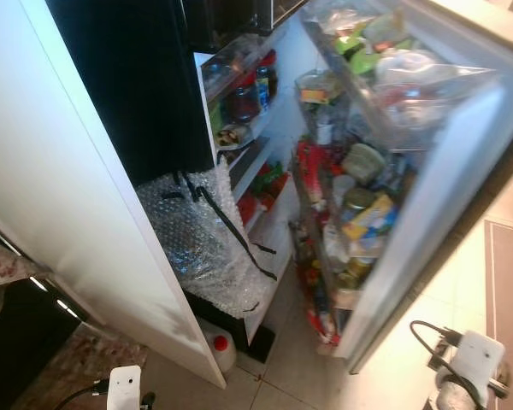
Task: Restocking fridge
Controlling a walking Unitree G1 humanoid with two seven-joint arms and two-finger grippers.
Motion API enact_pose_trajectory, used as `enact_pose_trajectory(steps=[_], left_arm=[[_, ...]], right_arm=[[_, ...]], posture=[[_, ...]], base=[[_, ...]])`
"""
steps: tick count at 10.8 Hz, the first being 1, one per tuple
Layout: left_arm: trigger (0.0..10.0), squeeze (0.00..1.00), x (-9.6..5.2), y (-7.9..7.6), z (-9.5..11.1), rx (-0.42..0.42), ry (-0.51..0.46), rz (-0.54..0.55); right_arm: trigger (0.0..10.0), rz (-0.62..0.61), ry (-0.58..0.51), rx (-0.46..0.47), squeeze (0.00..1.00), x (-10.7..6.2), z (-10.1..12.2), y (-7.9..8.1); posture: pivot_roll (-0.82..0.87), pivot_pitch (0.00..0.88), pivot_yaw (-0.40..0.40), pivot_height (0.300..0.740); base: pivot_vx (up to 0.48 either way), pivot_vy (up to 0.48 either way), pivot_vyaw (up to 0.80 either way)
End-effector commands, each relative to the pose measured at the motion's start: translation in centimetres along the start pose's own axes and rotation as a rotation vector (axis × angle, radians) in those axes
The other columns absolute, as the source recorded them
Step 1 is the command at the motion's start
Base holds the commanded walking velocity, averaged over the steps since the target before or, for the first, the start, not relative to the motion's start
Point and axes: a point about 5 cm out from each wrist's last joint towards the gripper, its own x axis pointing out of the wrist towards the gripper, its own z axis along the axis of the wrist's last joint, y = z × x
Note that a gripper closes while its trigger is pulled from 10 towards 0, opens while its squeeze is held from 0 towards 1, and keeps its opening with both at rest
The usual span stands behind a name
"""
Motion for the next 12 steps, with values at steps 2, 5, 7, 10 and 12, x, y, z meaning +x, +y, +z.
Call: enact_pose_trajectory(steps=[2, 5, 7, 10, 12], left_arm=[[10.0, 0.0, 0.0, 0.0, -0.2, 0.015, 0.009, 0.001], [10.0, 0.0, -0.1, -0.4, -0.3, 0.026, 0.011, -0.013], [10.0, 0.0, -0.1, -0.4, -0.4, 0.03, 0.014, -0.015], [10.0, 0.0, -0.2, -0.4, -0.6, 0.035, 0.019, -0.013], [10.0, 0.0, -0.2, -0.5, -0.6, 0.033, 0.02, -0.013]], right_arm=[[10.0, -0.037, -0.095, 0.044, 0.0, 1.5, 2.9, -0.5], [10.0, -0.051, -0.163, 0.05, 0.0, 2.3, 4.8, -0.7], [10.0, -0.049, -0.182, 0.049, 0.0, 2.1, 5.0, -0.5], [10.0, -0.064, -0.229, 0.063, 0.0, 2.8, 6.3, -1.5], [10.0, -0.077, -0.277, 0.086, 0.0, 3.5, 8.1, -1.9]], posture=[[-0.02, 0.0, 0.045, 0.74], [-0.03, 0.0, 0.045, 0.74], [-0.03, 0.0, 0.043, 0.74], [-0.03, 0.0, 0.044, 0.74], [-0.03, 0.0, 0.043, 0.74]], base=[[0.0, 0.0, 0.0], [0.0, 0.0, 0.0], [0.0, 0.0, 0.0], [0.0, 0.0, 0.0], [0.0, 0.0, 0.0]])
